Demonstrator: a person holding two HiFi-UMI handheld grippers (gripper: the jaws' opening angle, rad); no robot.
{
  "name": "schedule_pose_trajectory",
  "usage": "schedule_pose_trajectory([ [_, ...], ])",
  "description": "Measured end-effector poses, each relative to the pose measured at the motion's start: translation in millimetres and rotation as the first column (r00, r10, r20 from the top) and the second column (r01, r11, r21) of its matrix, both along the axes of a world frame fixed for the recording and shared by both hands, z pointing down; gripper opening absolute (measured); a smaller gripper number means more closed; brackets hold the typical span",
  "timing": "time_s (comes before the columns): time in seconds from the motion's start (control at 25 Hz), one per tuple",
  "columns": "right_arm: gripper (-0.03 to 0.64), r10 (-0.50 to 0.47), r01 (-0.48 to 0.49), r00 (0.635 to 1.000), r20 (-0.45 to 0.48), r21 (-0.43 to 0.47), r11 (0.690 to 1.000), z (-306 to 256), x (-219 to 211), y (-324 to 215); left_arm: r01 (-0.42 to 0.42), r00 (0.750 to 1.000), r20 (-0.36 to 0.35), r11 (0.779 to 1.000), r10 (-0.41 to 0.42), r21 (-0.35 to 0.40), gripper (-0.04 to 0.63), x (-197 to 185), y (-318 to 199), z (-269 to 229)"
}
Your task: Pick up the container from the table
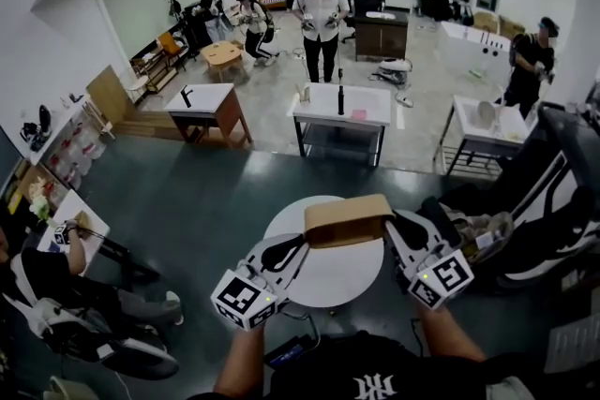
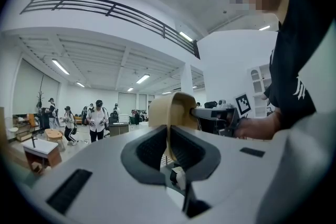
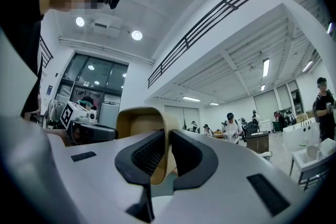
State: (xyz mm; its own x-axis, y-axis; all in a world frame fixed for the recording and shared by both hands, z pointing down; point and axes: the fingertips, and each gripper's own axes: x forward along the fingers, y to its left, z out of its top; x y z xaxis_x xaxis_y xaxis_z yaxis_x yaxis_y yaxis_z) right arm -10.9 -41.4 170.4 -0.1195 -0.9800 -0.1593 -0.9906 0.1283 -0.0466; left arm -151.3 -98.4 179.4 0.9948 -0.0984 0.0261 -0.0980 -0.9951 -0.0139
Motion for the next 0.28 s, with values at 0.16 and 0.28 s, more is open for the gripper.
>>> schedule_pose_trajectory([
  [0.16, 0.061, -0.002, 0.002, 1.0, -0.007, 0.0, 1.0, 2.9, -13.5, -9.6, -0.007, 1.0, -0.005, 1.0, 0.007, -0.01, 0.025, -13.6, -9.8, 4.5],
  [0.28, 0.061, -0.006, 0.006, 1.0, -0.007, 0.003, 1.0, 3.8, -24.3, -17.5, -0.002, 1.0, -0.003, 1.0, 0.002, -0.011, 0.025, -24.1, -18.0, 6.2],
])
